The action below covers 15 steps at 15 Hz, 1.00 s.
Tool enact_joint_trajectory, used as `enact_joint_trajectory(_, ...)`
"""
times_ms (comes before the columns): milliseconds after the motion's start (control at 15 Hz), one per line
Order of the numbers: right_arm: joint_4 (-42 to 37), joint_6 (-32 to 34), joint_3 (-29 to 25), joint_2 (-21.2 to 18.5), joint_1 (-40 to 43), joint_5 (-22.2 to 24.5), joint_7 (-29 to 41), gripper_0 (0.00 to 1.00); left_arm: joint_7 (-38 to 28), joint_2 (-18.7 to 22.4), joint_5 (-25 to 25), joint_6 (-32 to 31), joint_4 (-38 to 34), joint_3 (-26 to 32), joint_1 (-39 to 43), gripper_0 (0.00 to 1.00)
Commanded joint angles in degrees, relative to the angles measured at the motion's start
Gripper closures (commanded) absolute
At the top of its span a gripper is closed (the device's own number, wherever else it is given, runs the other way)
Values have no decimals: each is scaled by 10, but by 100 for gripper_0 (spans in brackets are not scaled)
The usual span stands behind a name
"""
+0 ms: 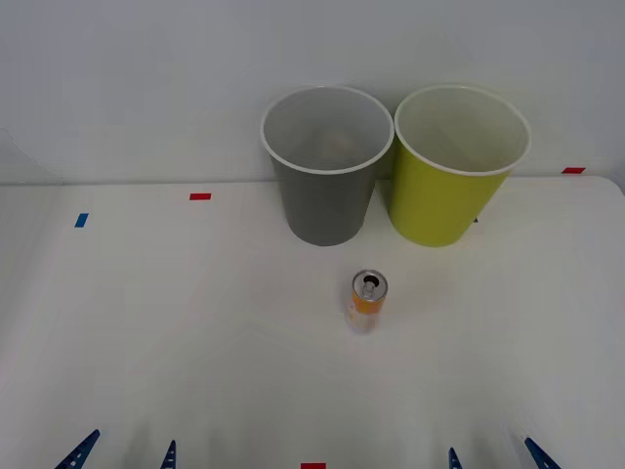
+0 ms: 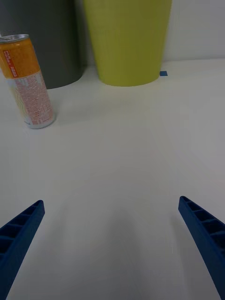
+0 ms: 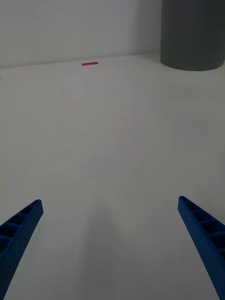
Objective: Put cans in the gray bin and PET bottles in the light green bin.
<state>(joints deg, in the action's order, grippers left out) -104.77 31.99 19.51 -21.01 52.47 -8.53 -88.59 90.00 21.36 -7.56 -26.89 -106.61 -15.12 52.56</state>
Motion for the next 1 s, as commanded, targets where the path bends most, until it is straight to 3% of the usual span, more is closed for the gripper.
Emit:
enact_joint_trajectory(67, 0, 0, 0, 0, 0, 0, 0, 0, 0, 0, 0, 0, 0, 0, 0, 0)
enact_joint_trajectory(333, 27, 12, 3, 10, -11, 8, -2, 0, 0, 0, 0, 0, 0, 0, 0, 0)
enact_joint_trajectory(667, 9, 61, 21, -12, -19, 21, -16, 0, 0, 0, 0, 0, 0, 0, 0, 0)
enact_joint_trajectory(1000, 11, 50, 46, -17, -89, 26, -25, 0, 0, 0, 0, 0, 0, 0, 0, 0)
